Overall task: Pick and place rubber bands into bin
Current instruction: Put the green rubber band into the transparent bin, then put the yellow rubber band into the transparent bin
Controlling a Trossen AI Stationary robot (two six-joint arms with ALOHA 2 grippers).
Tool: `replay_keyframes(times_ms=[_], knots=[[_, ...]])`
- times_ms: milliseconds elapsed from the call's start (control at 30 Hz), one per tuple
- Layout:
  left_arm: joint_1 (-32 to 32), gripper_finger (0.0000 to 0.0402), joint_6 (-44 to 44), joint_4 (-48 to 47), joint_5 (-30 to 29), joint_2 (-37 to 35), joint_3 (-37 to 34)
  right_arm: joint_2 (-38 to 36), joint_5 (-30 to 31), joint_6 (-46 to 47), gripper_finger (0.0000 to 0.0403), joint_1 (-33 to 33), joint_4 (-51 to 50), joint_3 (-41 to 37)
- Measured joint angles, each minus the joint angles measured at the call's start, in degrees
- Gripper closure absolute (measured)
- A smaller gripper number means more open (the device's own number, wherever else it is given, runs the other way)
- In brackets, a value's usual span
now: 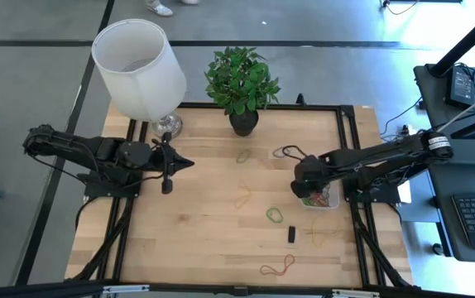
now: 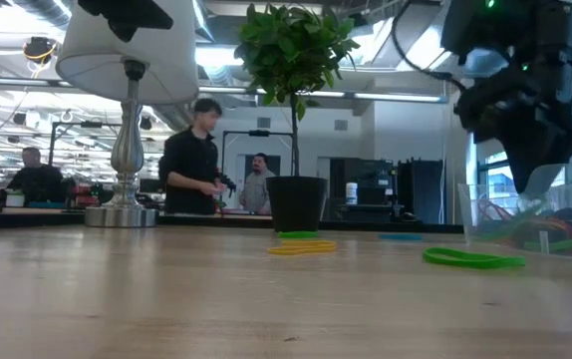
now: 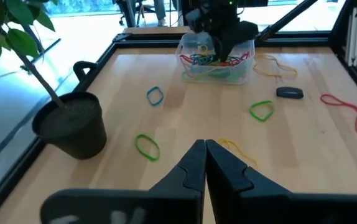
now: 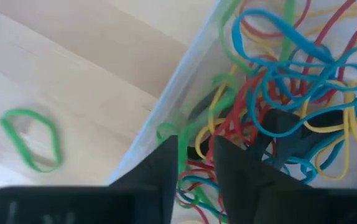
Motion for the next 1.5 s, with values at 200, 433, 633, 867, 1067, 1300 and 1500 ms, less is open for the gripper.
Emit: replay_keyframes(times_ms=[200,433,633,867,1067,1300,1500], knots=[[0.00,0.0398,-1.43,0.03,-0.11,0.00,0.00,-6.08,2.23,1.46,0.0257,0.00,-0.45,0.00],[0.00,0.0393,-1.72,0.11,-0.04,0.00,0.00,-9.87,2.23,1.25,0.0240,0.00,-2.67,0.00],[0.00,0.0397,-4.82,0.11,-0.02,0.00,0.00,-10.77,2.23,1.05,0.0240,0.00,-3.12,0.00],[0.00,0.0394,-5.49,0.73,-0.13,0.00,0.00,-10.75,2.34,-0.79,0.0240,0.00,-3.19,0.00],[0.00,0.0396,-5.46,4.66,-0.07,0.00,0.00,-10.73,4.11,-1.67,0.0240,0.00,-3.20,0.00],[-0.01,0.0399,-5.45,9.46,-0.18,0.09,0.00,-10.73,4.44,-1.80,0.0240,-0.02,-3.21,0.00],[-0.02,0.0392,-7.27,10.10,-0.50,0.22,0.00,-10.73,5.25,-1.95,0.0240,-0.02,-3.27,0.00]])
